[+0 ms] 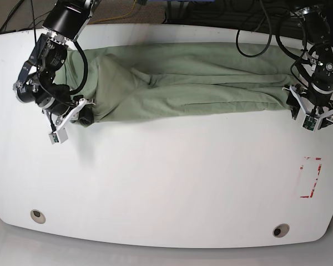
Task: Layout the t-shirt on the table in an organized manner, then fold the t-shirt properly
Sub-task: 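Regrasp the folded shirt's ends with both grippers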
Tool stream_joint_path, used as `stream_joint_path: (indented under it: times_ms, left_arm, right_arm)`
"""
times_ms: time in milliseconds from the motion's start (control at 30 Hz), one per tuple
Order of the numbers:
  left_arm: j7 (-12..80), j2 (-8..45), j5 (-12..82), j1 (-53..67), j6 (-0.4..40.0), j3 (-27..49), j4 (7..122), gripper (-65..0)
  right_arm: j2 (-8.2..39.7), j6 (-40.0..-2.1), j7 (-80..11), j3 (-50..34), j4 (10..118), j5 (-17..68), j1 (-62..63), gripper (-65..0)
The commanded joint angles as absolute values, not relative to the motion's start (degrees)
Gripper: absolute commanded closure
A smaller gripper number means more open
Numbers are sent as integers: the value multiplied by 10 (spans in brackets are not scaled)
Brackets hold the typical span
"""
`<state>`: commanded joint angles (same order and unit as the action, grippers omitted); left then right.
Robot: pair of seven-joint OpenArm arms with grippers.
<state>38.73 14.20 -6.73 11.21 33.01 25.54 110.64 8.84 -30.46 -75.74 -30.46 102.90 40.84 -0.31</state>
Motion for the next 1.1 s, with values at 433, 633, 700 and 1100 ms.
stream_joint_path:
  times_ms: [433, 633, 700, 1100]
  left_arm:
    - [388, 142, -67, 113, 330, 245, 1106, -427]
    - [388, 142, -67, 129, 330, 245, 1106, -427]
    - [388, 142, -67, 129, 330, 245, 1106, -427]
    - [387, 142, -67, 140, 330, 247, 1107, -427]
  right_arm:
    - [90, -300, -757, -305, 1030, 421, -82, 0]
    - [113, -300, -756, -305, 1030, 420, -87, 0]
    - [122, -300, -745, -305, 1030, 420, -87, 0]
    - [173, -304, -698, -304, 987, 420, -72, -1]
